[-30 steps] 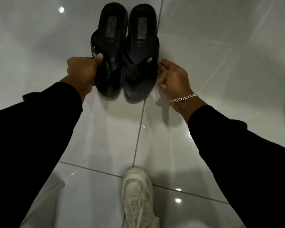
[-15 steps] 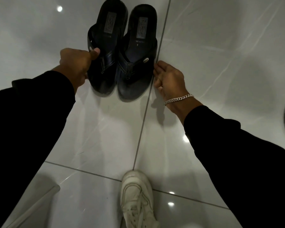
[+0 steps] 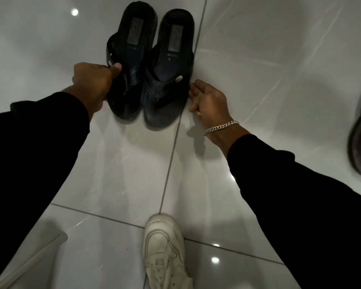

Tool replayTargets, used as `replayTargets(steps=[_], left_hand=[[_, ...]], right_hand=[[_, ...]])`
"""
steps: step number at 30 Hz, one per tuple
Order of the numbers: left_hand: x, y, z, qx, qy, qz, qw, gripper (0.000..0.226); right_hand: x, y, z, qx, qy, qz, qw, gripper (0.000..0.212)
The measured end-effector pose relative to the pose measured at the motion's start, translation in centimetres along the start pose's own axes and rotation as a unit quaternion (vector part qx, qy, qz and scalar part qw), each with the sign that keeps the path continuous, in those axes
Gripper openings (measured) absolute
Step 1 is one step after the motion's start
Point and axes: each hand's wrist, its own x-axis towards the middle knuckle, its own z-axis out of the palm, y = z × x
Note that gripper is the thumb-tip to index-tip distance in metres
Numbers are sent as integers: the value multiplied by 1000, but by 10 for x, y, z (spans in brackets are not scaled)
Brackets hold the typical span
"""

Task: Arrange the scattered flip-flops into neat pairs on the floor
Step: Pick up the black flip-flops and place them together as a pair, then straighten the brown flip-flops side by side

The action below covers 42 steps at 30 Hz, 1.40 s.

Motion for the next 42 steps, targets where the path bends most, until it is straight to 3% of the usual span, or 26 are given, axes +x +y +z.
replayTargets(steps=[4,6,8,11,14,16,18,20,22,24,26,30,33,35,37,40,42], left_hand=[[-24,-4,20,72,90,34,993,63],[-53,-10,30,140,145,135,970,46],[-85,-16,48,135,161,251,945,27],[-121,-20,99,41,150,302,940,40],[-182,5,173,-17,89,272,958,42],[-220,20,217,-40,20,234,971,42],[-251,34,258,-37,-67,197,977,37],[-273,44,291,-25,-186,143,972,37],[-293,52,320,-11,-278,97,956,56],[-307,56,342,13,-314,77,946,65],[-315,57,360,15,-323,77,943,59],[-328,55,390,-64,-297,55,951,60],[-336,52,401,-125,-286,28,950,60],[-338,52,408,-150,-275,9,950,69],[-336,51,409,-167,-264,-3,950,63],[-338,53,410,-174,-262,3,949,55],[-338,58,410,-175,-268,22,947,28]], right_hand=[[-1,-8,-24,44,76,21,996,37],[-5,-14,-46,-30,80,12,996,20],[-14,-22,-79,-107,72,-4,992,7],[-41,-41,-132,-38,98,-18,994,19],[-66,-64,-191,-36,115,-71,990,15],[-78,-82,-231,-91,154,-124,976,17],[-86,-98,-278,-169,246,-203,932,13],[-93,-114,-324,-201,375,-230,875,10],[-103,-128,-370,-206,502,-221,810,15],[-107,-128,-412,-192,563,-164,787,22],[-106,-115,-441,-247,552,-81,792,31],[-96,-95,-465,-363,431,1,826,35],[-88,-95,-469,-349,405,2,845,27],[-82,-96,-475,-348,405,-13,845,16],[-83,-95,-474,-354,408,-15,841,8],[-84,-96,-478,-373,403,-23,835,27],[-84,-100,-478,-385,400,-24,831,35]])
